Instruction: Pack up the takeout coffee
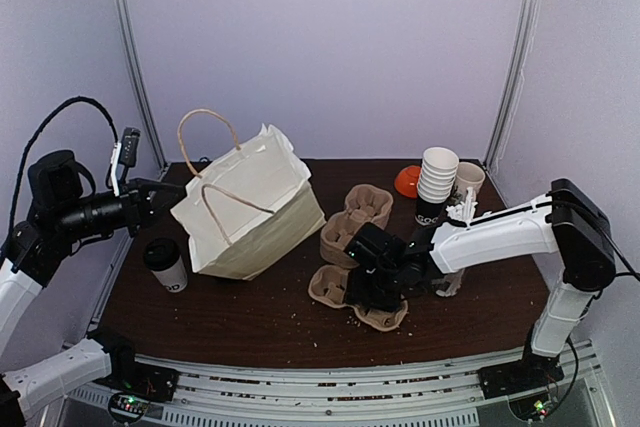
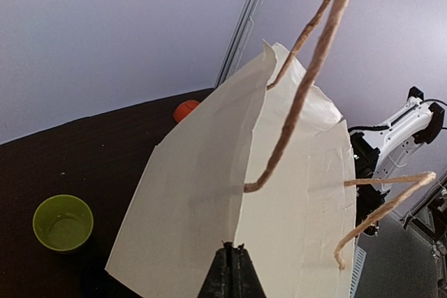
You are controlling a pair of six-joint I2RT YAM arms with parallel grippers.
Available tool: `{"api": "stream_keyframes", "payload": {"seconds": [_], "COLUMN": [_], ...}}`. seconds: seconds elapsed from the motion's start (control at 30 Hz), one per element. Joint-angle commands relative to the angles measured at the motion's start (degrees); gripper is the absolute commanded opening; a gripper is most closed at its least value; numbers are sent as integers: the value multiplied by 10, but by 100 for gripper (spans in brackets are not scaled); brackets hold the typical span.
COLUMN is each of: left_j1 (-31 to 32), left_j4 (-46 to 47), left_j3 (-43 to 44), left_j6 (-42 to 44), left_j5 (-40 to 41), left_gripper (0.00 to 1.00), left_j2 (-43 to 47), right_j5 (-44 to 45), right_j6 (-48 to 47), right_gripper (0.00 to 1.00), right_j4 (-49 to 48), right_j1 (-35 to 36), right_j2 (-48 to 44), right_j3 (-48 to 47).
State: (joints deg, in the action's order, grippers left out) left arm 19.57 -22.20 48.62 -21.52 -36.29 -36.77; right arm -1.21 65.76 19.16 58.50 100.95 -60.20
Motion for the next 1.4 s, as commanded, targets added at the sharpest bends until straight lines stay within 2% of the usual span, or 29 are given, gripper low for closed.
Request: {"api": "stream_keyframes", "payload": {"seconds": [0.0, 0.1, 0.3, 0.53, 0.7, 0.93, 1.13, 1.37], "left_j1": [2, 2, 2, 2, 2, 8, 51, 52], "left_j4": [39, 44, 44, 46, 47, 31, 31, 11], "left_j3": [-5, -7, -11, -23, -32, -24, 5, 77], "left_j6": [8, 4, -3, -18, -21, -12, -20, -17], "left_j5": [-12, -15, -17, -26, -29, -29, -5, -18], "left_gripper": [0, 0, 0, 0, 0, 0, 0, 0], "left_j2": [6, 4, 0, -15, -24, -41, -56, -67], "right_j5": [17, 14, 13, 21, 40, 96, 76, 80], "right_j6": [-20, -28, -38, -80, -108, -163, -204, -243], "right_gripper": [53, 48, 46, 44, 38, 34, 34, 35], "right_j4": [24, 24, 31, 80, 115, 176, 215, 249], "right_j1": [-1, 1, 14, 32, 44, 55, 57, 57], "right_j2": [-19, -39, -108, -189, -244, -357, -430, -477], "right_j3": [5, 23, 59, 75, 76, 29, -7, -59]}}
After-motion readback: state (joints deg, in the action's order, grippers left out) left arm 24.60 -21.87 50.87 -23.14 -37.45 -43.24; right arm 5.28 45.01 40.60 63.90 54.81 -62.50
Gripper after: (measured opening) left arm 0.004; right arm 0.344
